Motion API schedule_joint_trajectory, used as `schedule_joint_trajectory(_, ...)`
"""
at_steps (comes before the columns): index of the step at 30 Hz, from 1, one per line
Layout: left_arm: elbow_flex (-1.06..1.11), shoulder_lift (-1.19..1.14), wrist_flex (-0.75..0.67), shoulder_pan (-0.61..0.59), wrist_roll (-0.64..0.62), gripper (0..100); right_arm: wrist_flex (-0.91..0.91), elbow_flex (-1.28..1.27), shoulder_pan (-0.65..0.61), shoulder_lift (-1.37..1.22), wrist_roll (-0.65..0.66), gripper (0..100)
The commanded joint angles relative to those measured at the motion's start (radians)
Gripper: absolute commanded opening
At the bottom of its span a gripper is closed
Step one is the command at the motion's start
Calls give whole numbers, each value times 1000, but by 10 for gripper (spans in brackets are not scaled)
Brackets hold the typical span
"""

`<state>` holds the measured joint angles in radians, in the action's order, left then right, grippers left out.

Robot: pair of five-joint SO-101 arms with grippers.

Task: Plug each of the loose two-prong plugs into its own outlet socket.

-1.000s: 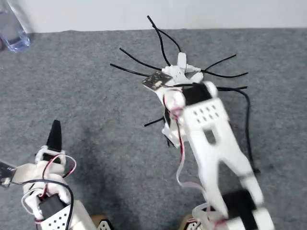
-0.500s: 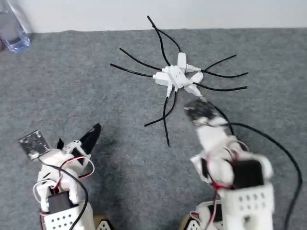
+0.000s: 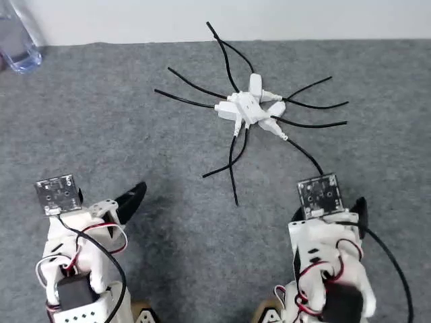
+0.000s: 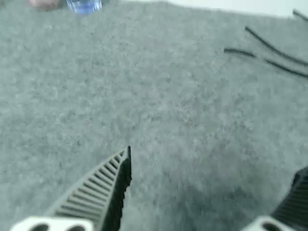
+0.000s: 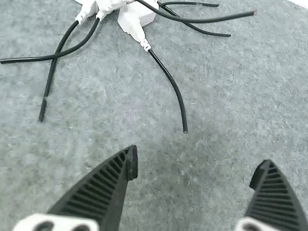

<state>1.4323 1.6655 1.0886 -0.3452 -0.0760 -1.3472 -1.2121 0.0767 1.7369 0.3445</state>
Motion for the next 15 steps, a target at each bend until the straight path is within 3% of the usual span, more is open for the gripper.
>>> schedule_joint_trajectory(1, -50, 11, 78, 8, 48, 473, 22, -2, 15, 81, -5, 361)
schedule_joint_trajectory(6, -48, 11, 137, 17, 81, 473, 59, -66, 15, 74, -5, 361)
schedule_joint_trajectory(12, 30, 11, 166, 137, 75, 473, 205, -304, 15, 74, -15, 361)
schedule_joint_trajectory(15, 79, 11, 166, 173, 37, 473, 262, -391, 15, 74, -115, 361)
